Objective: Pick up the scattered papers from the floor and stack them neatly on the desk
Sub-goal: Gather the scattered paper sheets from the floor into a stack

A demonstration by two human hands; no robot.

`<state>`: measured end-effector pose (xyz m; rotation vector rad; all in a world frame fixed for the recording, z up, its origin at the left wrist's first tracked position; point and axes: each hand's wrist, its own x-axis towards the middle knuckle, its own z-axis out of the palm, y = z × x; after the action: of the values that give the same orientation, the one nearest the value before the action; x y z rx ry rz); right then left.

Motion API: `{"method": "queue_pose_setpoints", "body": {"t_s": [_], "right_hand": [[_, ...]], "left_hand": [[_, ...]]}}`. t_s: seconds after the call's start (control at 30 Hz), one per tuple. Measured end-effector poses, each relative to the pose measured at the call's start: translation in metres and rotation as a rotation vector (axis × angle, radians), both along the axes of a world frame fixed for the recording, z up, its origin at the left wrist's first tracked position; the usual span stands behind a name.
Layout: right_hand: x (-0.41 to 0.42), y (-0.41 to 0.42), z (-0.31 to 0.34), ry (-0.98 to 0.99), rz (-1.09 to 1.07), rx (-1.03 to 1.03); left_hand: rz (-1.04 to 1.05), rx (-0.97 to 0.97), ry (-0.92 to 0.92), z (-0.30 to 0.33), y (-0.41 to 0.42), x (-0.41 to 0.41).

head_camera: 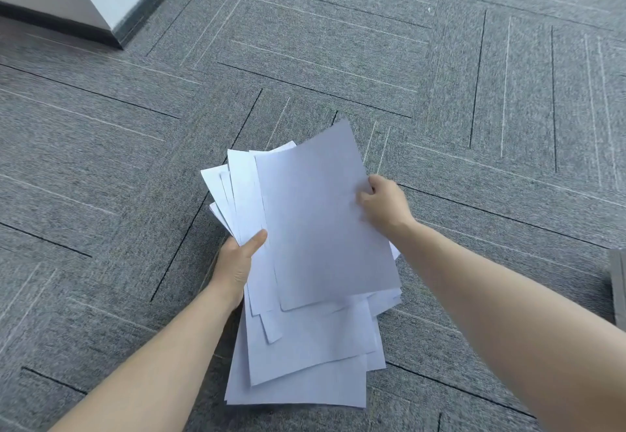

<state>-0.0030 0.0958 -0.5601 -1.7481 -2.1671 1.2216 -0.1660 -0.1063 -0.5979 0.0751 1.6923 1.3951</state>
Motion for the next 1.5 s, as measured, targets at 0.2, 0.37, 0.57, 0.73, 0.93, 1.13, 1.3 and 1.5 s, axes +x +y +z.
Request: {"method": "queue_pose_setpoints", "body": {"t_s": [0.2, 0.37, 0.57, 0.73, 0.93, 1.13, 1.3, 1.5], "right_hand": [[0.009, -0.014, -0.021, -0.343, 0.142, 0.017], [0.019, -0.007, -0.021, -0.255, 0.004, -0.176], [0.027, 0.005, -0.019, -0.288, 0.195, -0.334], [0.049, 0.013, -0.015, -0.064, 0.1, -0.502], [0.07, 0.023, 0.022, 0.315, -0.077, -0.72], [0.09, 0.029, 0.08, 0.512, -0.153, -0.702], [0.109, 0.03, 0.142, 0.589, -0.251, -0.68], [0.138, 0.028, 0.234, 0.653, -0.395, -0.587]], "left_hand": [[-0.029, -0.009, 0.041, -0.004, 0.007, 0.009], [-0.033, -0.04, -0.001, -0.007, 0.011, 0.009], [-0.076, -0.099, -0.026, -0.013, 0.013, 0.007], [-0.099, -0.116, 0.045, -0.006, 0.02, 0.005], [-0.165, -0.012, 0.046, 0.043, 0.047, 0.004], [-0.178, 0.023, 0.0, 0.105, 0.069, 0.014], [-0.19, 0.035, -0.009, 0.178, 0.085, 0.03], [-0.243, 0.047, -0.008, 0.287, 0.105, 0.051]]}}
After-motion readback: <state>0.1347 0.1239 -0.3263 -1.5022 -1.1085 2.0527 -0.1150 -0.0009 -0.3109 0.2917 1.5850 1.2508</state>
